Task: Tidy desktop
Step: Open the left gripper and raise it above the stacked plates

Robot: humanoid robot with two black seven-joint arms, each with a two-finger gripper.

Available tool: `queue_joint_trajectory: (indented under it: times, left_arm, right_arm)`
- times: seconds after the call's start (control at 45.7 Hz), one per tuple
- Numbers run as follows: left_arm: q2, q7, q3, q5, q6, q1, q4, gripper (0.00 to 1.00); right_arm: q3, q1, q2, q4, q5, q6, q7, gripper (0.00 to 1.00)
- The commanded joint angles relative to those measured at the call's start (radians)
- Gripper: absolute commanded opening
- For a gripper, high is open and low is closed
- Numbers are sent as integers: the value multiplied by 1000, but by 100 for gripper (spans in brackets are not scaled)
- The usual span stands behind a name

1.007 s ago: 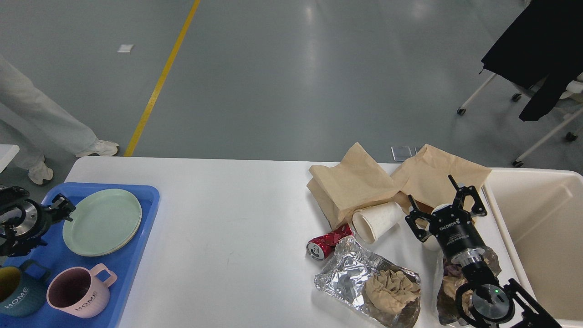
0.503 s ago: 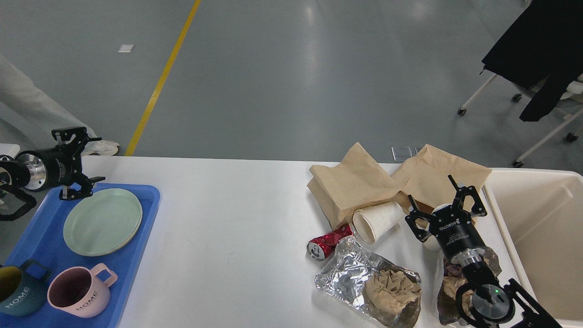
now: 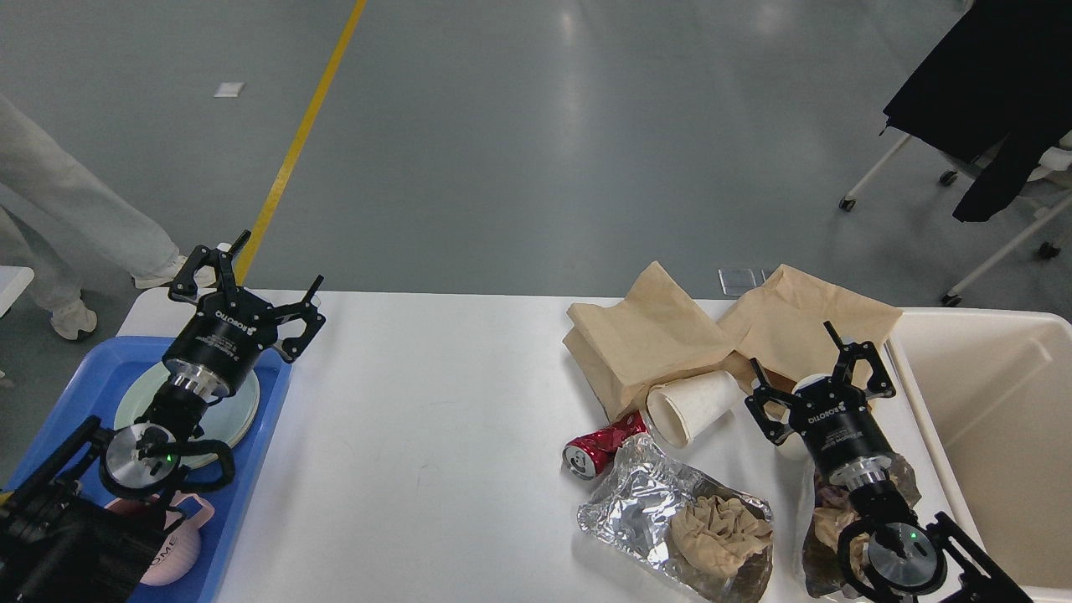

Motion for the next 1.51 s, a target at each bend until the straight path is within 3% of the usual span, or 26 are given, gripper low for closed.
queue_joint_trajectory:
  times: [0.0,0.109,0.263,0.963,1.182,1.269,1.291,1.357,1.488]
  left_arm:
    - [-105,2,-221,225,27,153,-133,96]
    - [-153,10,-309,281,27,163,-131,96]
    - [-156,-10,-307,287,24,166,-130,96]
    - [-165,-12,-334,212,33,101,-96,96]
    - [-173,-8,-332,213,16,112,2,96]
    - [-183,-12,-333,218,-27,114,54,96]
    - [-186,-10,-332,222,-82,114,80,96]
    - [-183,-10,-332,227,-127,112,108,96]
    - [-190,-36,-330,229,-161,112,125,96]
  right_arm:
    - [0,-2,0,1,0,0,0,100]
    - [0,0,0,1,0,0,0,100]
    - [0,0,0,1,0,0,0,100]
    - [0,-2,0,1,0,0,0,100]
    - [0,-2,0,1,0,0,0,100]
    - [0,0,0,1,-1,0,0,100]
    - [0,0,0,0,0,0,0,100]
    - [0,0,0,0,0,0,0,100]
    - [0,0,0,0,0,0,0,100]
